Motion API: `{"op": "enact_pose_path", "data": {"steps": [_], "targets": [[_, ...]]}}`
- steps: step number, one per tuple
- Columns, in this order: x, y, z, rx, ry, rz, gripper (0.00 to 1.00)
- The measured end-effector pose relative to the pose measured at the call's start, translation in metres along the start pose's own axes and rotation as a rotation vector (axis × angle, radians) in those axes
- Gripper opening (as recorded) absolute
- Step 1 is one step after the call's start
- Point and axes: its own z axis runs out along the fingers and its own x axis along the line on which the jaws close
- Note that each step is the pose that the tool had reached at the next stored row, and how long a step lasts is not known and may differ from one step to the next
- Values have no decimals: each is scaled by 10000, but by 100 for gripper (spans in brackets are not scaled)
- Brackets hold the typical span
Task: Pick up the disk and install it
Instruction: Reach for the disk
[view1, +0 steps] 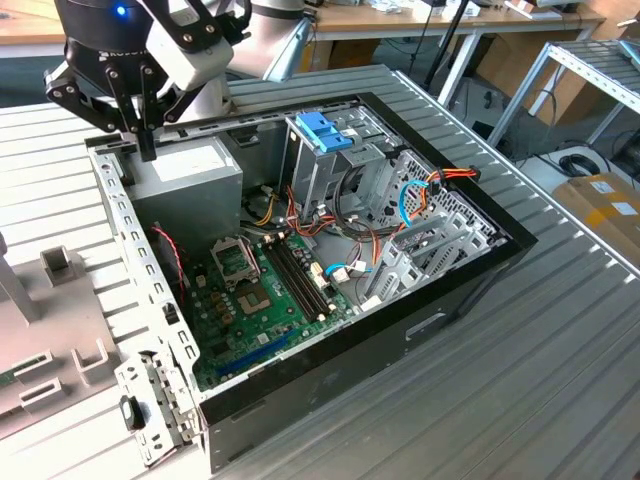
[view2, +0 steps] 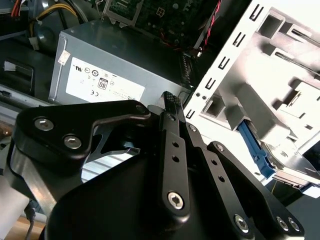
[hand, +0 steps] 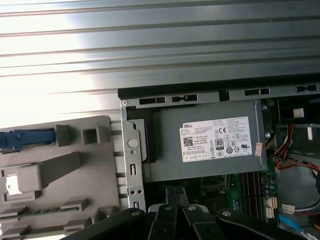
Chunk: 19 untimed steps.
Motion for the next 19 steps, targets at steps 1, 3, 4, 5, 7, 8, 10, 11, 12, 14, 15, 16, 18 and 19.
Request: {"op": "enact_pose_path", "data": {"steps": [1,3,4,5,7,8,10,11,12,14,15,16,18,19], "targets": [[4,0,0,0,0,0,10],[10,-1,0,0,0,-1,10],[13,-1,0,0,0,-1,10],[19,-1,0,0,0,0,10],[25,-2,-1,0,0,0,10],[29,-2,-1,0,0,-1,10],[36,-3,-1,0,0,-1,10],[39,-3,-1,0,0,0,10],[44,-3,-1,0,0,0,10],[51,-4,-1,0,0,0,10],[55,-4,-1,0,0,0,10],[58,-4,-1,0,0,0,10],[64,-5,-2,0,0,0,10],[70,-5,-2,0,0,0,10]]}}
